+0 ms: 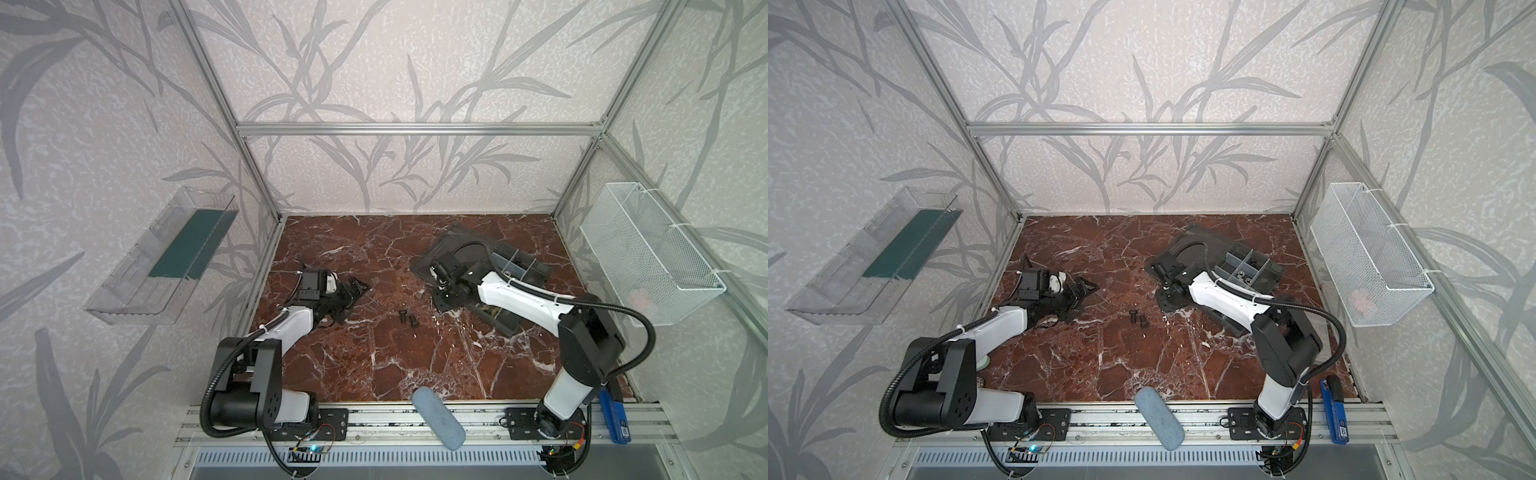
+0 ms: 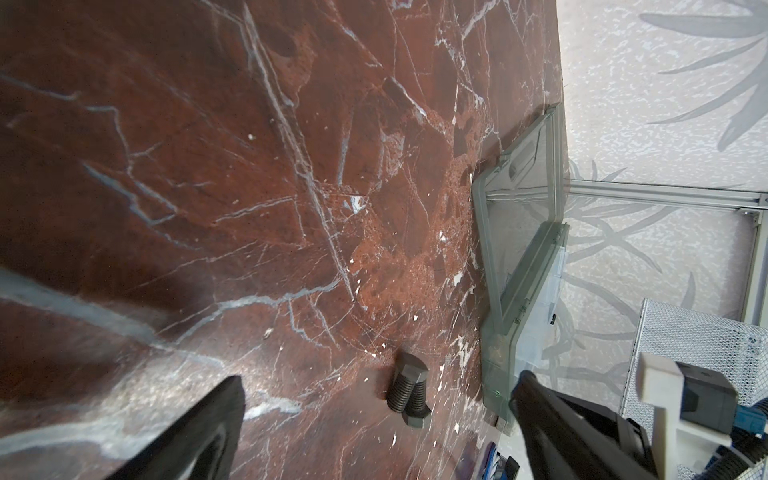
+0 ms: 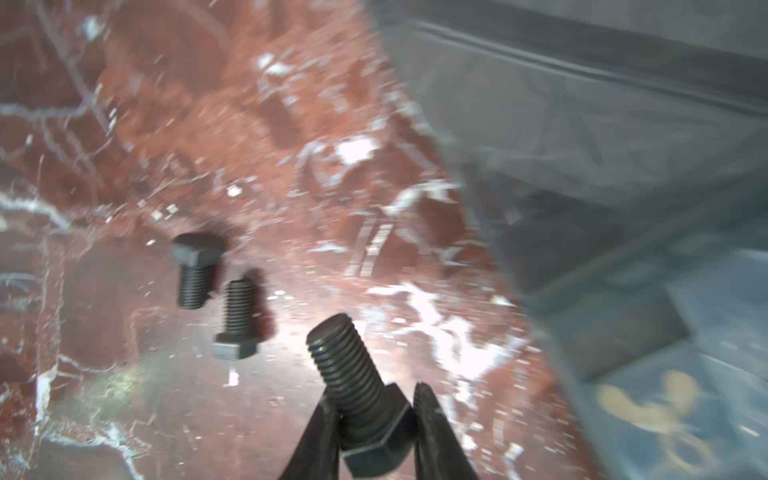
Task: Sort the screws and nuts into containers
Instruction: 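Lift the black bolt and carry it over the organizer box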
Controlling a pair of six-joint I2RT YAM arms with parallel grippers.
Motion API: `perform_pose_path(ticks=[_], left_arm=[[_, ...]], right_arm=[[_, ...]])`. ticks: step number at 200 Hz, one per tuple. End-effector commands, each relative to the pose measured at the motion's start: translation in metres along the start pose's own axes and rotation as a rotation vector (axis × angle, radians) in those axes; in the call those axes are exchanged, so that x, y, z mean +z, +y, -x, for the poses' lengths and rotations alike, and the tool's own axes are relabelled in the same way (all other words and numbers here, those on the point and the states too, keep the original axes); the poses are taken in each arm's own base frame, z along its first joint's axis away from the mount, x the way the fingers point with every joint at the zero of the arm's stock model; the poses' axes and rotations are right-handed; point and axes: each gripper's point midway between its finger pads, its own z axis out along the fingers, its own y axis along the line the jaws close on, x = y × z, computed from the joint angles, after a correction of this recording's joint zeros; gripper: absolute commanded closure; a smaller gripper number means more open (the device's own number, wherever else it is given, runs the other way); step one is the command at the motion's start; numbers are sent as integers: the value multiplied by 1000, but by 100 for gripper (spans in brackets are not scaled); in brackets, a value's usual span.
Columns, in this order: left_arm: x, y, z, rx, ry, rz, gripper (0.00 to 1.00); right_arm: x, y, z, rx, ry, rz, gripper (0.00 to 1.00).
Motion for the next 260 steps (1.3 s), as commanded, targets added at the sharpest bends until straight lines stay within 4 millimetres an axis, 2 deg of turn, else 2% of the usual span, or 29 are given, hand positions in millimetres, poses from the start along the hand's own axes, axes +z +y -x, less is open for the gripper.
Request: perform_pose_path(ticks=[1,26,52,79,106,141,204,260], left_arm=[[-3,-5,2,11,-5,-19,0],[-2,-7,3,13,-5,-23,0],[-2,-6,3,11,-5,-23,0],[-2,-7,4,10,-4,-25,1],[-2,-7,4,10,-4,-25,0],[-2,-7,4,9,-7,-21,1],[-2,-7,4,9,-6,-21,0],[-1,-5,4,5,-3,-19,0]], right_arm=[[-19,-45,0,71,-29,-65,100],[-35,-99,-4,178,-51,-149,100],[-48,-144,-14,263,-47,-230,100],[-55,-175,-24,324,-43,-284,100],[-59,-196,-35,357,-27,-337,100],[-61,-207,-51,377,-1,-379,100],[-45,-204,-82,414,69,-368,100],[-34,-198,-89,424,95,-331,100]])
